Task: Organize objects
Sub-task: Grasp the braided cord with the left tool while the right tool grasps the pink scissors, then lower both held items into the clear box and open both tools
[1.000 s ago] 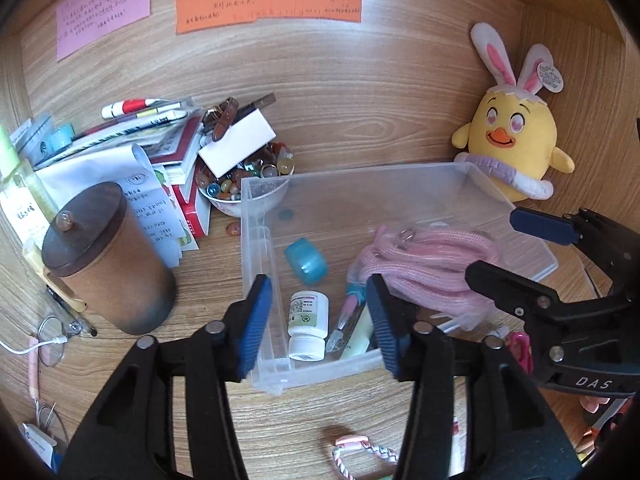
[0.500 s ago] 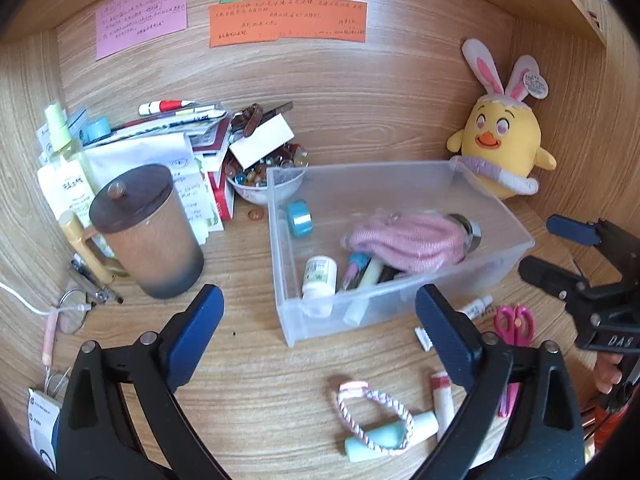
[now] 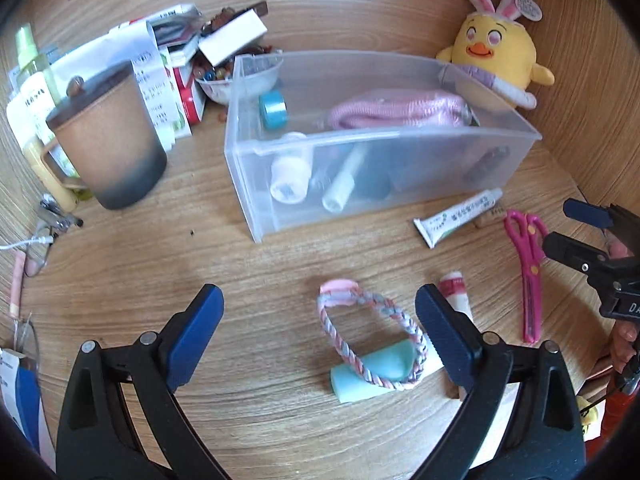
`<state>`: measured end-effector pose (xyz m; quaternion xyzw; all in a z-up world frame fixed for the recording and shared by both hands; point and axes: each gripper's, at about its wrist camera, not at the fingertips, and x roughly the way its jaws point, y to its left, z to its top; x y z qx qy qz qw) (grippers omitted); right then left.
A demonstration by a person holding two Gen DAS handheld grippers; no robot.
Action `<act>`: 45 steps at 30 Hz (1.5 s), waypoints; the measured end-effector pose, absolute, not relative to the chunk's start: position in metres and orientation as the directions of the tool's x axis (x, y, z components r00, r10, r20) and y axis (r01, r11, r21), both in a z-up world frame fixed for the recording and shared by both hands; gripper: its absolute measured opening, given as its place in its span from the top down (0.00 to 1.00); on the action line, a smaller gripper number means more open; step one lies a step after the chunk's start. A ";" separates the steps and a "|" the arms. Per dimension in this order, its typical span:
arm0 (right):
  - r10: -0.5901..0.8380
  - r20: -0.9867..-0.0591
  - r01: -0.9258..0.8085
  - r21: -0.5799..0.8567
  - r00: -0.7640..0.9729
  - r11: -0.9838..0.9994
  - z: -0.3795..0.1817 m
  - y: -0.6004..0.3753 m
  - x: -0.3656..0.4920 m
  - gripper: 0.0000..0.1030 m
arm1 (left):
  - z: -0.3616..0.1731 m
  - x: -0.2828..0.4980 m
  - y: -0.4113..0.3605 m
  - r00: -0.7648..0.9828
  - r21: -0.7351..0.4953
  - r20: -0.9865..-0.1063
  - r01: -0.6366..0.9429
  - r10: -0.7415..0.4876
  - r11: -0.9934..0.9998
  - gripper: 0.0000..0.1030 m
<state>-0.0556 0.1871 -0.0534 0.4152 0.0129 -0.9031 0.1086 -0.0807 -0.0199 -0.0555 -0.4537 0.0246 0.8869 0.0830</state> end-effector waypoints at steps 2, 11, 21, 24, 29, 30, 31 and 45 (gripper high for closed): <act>-0.191 -0.766 0.193 0.089 -0.614 -0.977 -0.061 0.188 -0.052 0.19 | -0.059 -0.081 -0.020 -0.571 -0.037 -0.812 -0.151 0.118 -0.988 0.05; -0.185 -0.795 0.157 0.114 -0.577 -0.981 -0.084 0.176 -0.050 0.20 | -0.063 -0.084 -0.013 -0.575 -0.026 -0.811 -0.146 0.106 -0.989 0.27; -0.109 -0.778 0.185 -0.009 -0.619 -0.983 -0.086 0.174 -0.031 0.47 | -0.067 -0.082 -0.020 -0.572 -0.022 -0.814 -0.139 0.098 -0.990 0.57; -0.108 -0.779 0.182 -0.007 -0.618 -0.983 -0.085 0.183 -0.029 0.63 | -0.066 -0.079 -0.024 -0.578 -0.026 -0.809 -0.144 0.105 -0.989 0.66; -0.098 -0.777 0.170 -0.012 -0.622 -0.985 -0.085 0.195 -0.027 0.83 | -0.065 -0.076 -0.029 -0.583 -0.035 -0.804 -0.156 0.121 -0.987 0.85; -0.102 -0.776 0.169 -0.006 -0.623 -0.986 -0.084 0.197 -0.027 0.83 | -0.064 -0.075 -0.030 -0.585 -0.040 -0.801 -0.156 0.125 -0.987 0.85; -0.107 -0.775 0.166 0.002 -0.623 -0.986 -0.084 0.199 -0.027 0.83 | -0.062 -0.074 -0.030 -0.591 -0.040 -0.797 -0.154 0.124 -0.987 0.85; -0.085 -0.715 0.107 0.014 -0.694 -0.994 -0.059 0.215 -0.021 0.84 | -0.014 -0.065 -0.023 -0.704 -0.032 -0.694 -0.180 0.151 -0.983 0.87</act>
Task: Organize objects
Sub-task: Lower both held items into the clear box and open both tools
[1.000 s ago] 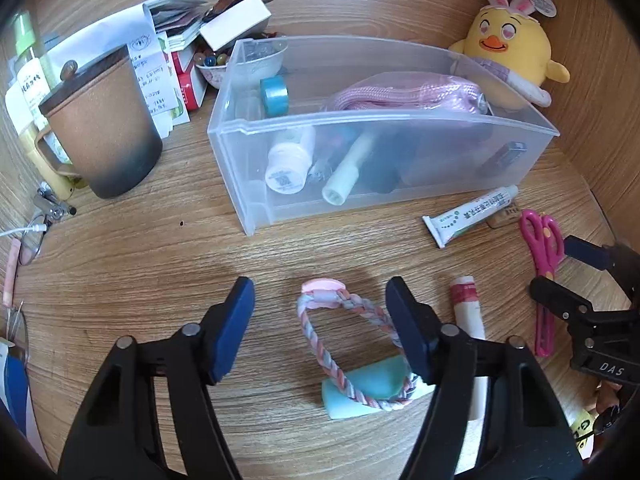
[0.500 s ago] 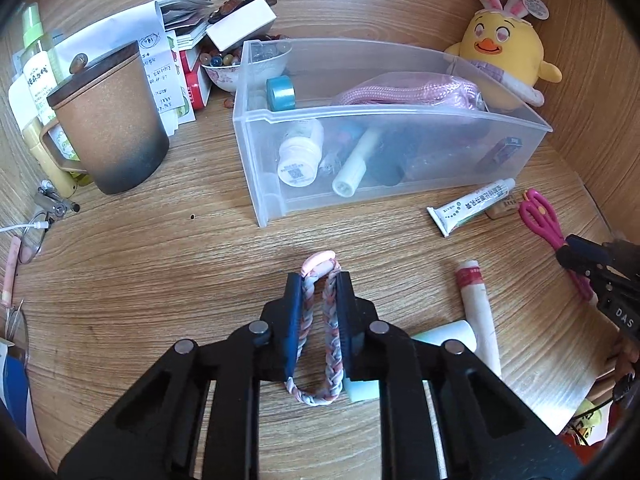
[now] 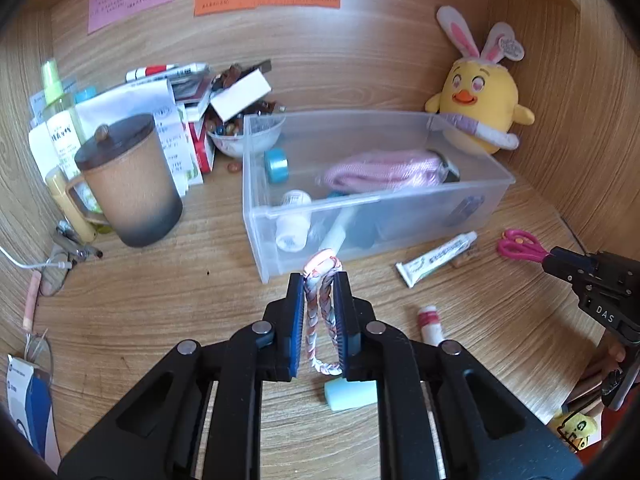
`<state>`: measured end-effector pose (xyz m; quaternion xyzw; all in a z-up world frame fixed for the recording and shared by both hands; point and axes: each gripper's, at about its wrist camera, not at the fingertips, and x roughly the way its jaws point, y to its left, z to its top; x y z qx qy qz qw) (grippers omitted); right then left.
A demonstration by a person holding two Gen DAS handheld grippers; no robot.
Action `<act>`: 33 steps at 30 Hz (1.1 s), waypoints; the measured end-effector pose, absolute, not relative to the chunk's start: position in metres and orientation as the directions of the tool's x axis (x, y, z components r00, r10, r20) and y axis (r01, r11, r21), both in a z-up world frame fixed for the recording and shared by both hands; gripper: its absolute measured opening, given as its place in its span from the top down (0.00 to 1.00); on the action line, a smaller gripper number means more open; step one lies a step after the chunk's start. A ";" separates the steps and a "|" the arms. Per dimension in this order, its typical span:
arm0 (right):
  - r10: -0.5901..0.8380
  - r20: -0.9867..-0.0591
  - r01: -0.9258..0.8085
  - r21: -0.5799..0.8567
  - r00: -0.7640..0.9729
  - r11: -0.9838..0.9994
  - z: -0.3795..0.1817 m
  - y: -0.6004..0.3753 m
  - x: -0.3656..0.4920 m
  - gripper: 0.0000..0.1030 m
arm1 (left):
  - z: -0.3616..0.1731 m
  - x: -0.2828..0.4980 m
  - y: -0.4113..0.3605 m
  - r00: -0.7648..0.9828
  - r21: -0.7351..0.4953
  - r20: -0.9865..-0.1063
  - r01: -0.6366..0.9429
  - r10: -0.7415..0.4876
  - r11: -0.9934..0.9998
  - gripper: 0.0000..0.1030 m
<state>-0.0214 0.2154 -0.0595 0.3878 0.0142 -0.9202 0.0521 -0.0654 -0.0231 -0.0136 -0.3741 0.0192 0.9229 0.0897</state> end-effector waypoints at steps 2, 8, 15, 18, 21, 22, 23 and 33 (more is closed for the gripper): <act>-0.084 -0.697 0.096 0.021 -0.712 -0.995 -0.051 0.219 -0.020 0.84 | -0.008 -0.066 -0.022 -0.718 -0.030 -0.678 -0.185 0.156 -0.982 0.87; -0.072 -0.644 0.082 0.015 -0.762 -0.996 -0.025 0.224 -0.016 0.84 | 0.009 -0.069 -0.019 -0.752 -0.026 -0.638 -0.193 0.165 -0.981 0.87; -0.078 -0.595 0.091 0.008 -0.800 -0.996 -0.003 0.221 -0.023 0.84 | 0.025 -0.079 -0.019 -0.787 -0.015 -0.596 -0.186 0.158 -0.982 0.87; -0.088 -0.570 0.100 0.010 -0.817 -0.995 0.007 0.220 -0.028 0.84 | 0.028 -0.088 -0.023 -0.788 -0.026 -0.594 -0.186 0.165 -0.982 0.87; -0.103 -0.539 0.113 0.014 -0.836 -0.994 0.020 0.217 -0.036 0.84 | 0.030 -0.099 -0.027 -0.776 -0.053 -0.602 -0.194 0.187 -0.979 0.87; -0.104 -0.532 0.114 0.013 -0.840 -0.993 0.024 0.216 -0.040 0.84 | 0.031 -0.102 -0.027 -0.775 -0.055 -0.604 -0.194 0.188 -0.979 0.87; -0.104 -0.520 0.117 0.008 -0.848 -0.993 0.028 0.213 -0.044 0.84 | 0.031 -0.104 -0.027 -0.775 -0.054 -0.605 -0.193 0.186 -0.980 0.87; -0.189 -0.484 0.202 0.024 -0.854 -0.979 0.050 0.185 -0.096 0.84 | 0.023 -0.135 -0.025 -0.749 -0.061 -0.636 -0.195 0.189 -0.979 0.87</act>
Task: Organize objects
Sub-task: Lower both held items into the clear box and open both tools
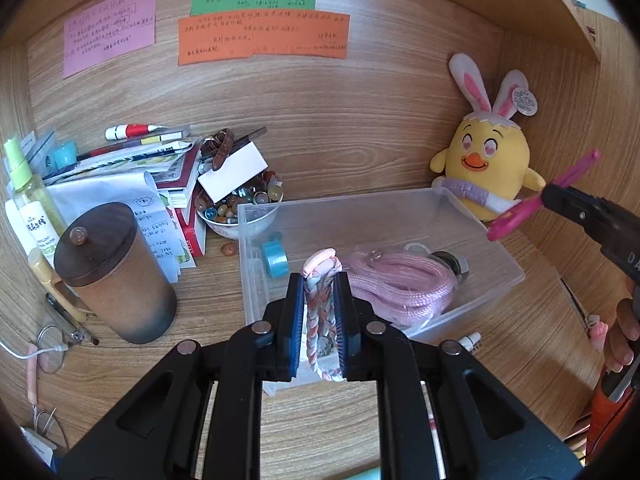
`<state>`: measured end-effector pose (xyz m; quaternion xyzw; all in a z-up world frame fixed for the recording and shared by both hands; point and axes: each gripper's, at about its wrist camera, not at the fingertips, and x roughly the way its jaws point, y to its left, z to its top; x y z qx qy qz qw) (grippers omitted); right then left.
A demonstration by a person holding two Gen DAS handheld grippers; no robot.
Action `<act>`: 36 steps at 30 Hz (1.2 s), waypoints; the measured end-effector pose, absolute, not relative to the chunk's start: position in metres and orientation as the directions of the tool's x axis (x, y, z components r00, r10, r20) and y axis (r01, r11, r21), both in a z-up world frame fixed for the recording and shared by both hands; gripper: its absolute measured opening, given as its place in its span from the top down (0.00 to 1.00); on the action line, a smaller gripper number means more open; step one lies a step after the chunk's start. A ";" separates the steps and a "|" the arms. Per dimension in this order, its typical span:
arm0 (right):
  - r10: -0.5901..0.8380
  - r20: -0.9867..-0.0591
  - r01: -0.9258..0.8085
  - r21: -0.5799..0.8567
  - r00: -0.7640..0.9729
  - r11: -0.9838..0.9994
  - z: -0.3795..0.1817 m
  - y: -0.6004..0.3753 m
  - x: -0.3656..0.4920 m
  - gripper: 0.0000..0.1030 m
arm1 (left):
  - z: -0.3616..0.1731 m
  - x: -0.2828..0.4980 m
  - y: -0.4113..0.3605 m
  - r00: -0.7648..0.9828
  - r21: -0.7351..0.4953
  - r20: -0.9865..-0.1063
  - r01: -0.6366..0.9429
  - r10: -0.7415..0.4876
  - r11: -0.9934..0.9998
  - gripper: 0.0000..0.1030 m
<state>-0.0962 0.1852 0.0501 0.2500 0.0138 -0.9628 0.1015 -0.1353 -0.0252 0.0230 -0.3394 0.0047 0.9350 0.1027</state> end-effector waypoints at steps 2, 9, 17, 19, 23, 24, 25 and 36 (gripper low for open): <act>-0.194 -0.485 0.215 0.013 -0.853 -0.977 0.048 0.175 -0.107 0.84 | 0.017 -0.143 -0.026 -0.736 -0.066 -0.651 -0.193 0.189 -0.979 0.87; -0.240 -0.550 0.271 0.025 -0.800 -0.962 0.022 0.148 -0.143 0.84 | -0.003 -0.163 -0.021 -0.679 -0.073 -0.709 -0.198 0.190 -0.978 0.87; -0.250 -0.630 0.283 0.049 -0.735 -0.958 -0.004 0.153 -0.152 0.84 | -0.011 -0.166 -0.012 -0.643 -0.080 -0.735 -0.233 0.216 -0.969 0.77; -0.239 -0.645 0.283 0.037 -0.726 -0.958 -0.009 0.153 -0.153 0.84 | -0.011 -0.164 -0.010 -0.641 -0.082 -0.736 -0.236 0.219 -0.968 0.68; -0.238 -0.666 0.291 0.032 -0.707 -0.956 -0.015 0.150 -0.157 0.84 | -0.007 -0.160 -0.008 -0.655 -0.071 -0.726 -0.232 0.210 -0.970 0.53; -0.238 -0.669 0.294 0.030 -0.705 -0.955 -0.016 0.149 -0.157 0.84 | -0.005 -0.158 -0.008 -0.658 -0.070 -0.724 -0.233 0.210 -0.970 0.52; -0.237 -0.669 0.296 0.027 -0.704 -0.955 -0.015 0.148 -0.157 0.84 | -0.003 -0.156 -0.009 -0.661 -0.069 -0.720 -0.233 0.210 -0.970 0.47; -0.248 -0.621 0.313 0.005 -0.743 -0.950 0.009 0.148 -0.129 0.56 | 0.022 -0.112 -0.016 -0.731 -0.015 -0.658 -0.225 0.179 -0.974 0.10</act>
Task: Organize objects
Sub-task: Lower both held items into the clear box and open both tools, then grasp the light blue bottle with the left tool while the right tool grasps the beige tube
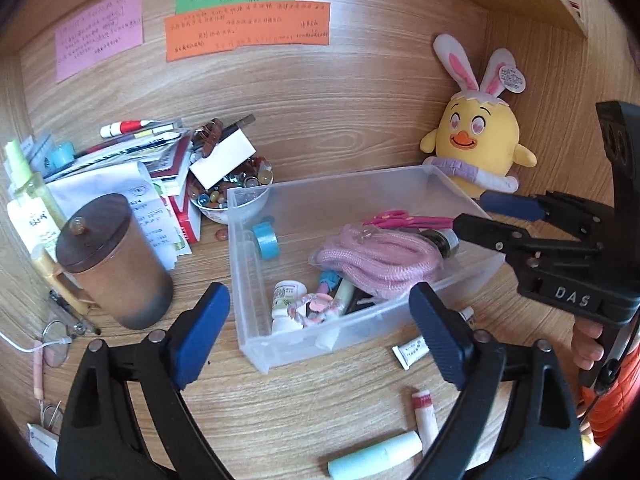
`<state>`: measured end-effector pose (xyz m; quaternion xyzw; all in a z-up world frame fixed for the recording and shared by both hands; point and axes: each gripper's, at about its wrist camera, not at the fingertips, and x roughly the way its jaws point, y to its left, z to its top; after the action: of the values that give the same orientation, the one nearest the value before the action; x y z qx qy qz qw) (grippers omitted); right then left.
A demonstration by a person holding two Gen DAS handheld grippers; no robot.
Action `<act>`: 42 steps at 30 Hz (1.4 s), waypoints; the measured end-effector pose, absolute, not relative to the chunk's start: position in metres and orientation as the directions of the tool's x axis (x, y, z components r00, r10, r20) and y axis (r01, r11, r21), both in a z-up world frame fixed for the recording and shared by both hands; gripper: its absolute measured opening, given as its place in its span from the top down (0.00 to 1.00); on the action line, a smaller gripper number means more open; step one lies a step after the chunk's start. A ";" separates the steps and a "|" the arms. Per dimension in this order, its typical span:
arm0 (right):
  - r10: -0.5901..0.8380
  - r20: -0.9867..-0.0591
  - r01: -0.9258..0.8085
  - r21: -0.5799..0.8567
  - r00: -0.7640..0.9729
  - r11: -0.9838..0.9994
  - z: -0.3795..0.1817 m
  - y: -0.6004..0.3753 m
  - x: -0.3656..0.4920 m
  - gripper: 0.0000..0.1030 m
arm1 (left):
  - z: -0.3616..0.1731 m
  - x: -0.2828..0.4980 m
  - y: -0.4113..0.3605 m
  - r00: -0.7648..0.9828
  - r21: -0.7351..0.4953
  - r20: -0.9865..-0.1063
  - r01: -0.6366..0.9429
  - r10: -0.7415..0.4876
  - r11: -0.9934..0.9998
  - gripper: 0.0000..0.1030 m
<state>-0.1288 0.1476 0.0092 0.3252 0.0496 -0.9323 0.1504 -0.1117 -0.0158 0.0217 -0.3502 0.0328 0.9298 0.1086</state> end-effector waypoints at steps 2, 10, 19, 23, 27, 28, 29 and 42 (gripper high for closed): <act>-0.257 -0.610 0.318 0.008 -0.749 -0.948 0.014 0.148 -0.120 0.51 | 0.021 -0.104 -0.016 -0.731 -0.002 -0.660 -0.228 0.173 -0.974 0.08; -0.277 -0.614 0.337 0.019 -0.740 -0.941 0.009 0.145 -0.083 0.47 | -0.016 -0.077 -0.021 -0.641 -0.034 -0.737 -0.281 0.214 -0.959 0.05; -0.265 -0.681 0.353 0.010 -0.683 -0.936 -0.021 0.139 -0.050 0.44 | -0.055 -0.057 -0.017 -0.529 -0.054 -0.812 -0.353 0.247 -0.934 0.05; -0.272 -0.708 0.359 0.028 -0.652 -0.933 -0.031 0.136 -0.047 0.44 | -0.062 -0.054 -0.010 -0.510 -0.043 -0.824 -0.376 0.246 -0.926 0.05; -0.290 -0.725 0.359 0.064 -0.625 -0.931 -0.039 0.134 -0.046 0.44 | -0.064 -0.052 -0.001 -0.515 -0.023 -0.822 -0.398 0.244 -0.917 0.21; -0.295 -0.728 0.360 0.071 -0.619 -0.930 -0.041 0.134 -0.045 0.44 | -0.065 -0.052 0.000 -0.513 -0.019 -0.824 -0.402 0.242 -0.916 0.29; -0.300 -0.731 0.361 0.078 -0.614 -0.929 -0.042 0.133 -0.044 0.44 | -0.066 -0.051 0.001 -0.515 -0.010 -0.824 -0.404 0.237 -0.915 0.33; -0.354 -0.781 0.445 0.109 -0.515 -0.889 -0.073 0.095 -0.039 0.44 | -0.064 -0.045 -0.021 -0.576 -0.006 -0.794 -0.314 0.195 -0.949 0.76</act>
<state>-0.0389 0.0951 -0.0729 0.4357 0.0524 -0.8686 0.2299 -0.0452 -0.0205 -0.0639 -0.4376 0.0678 0.8850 0.1437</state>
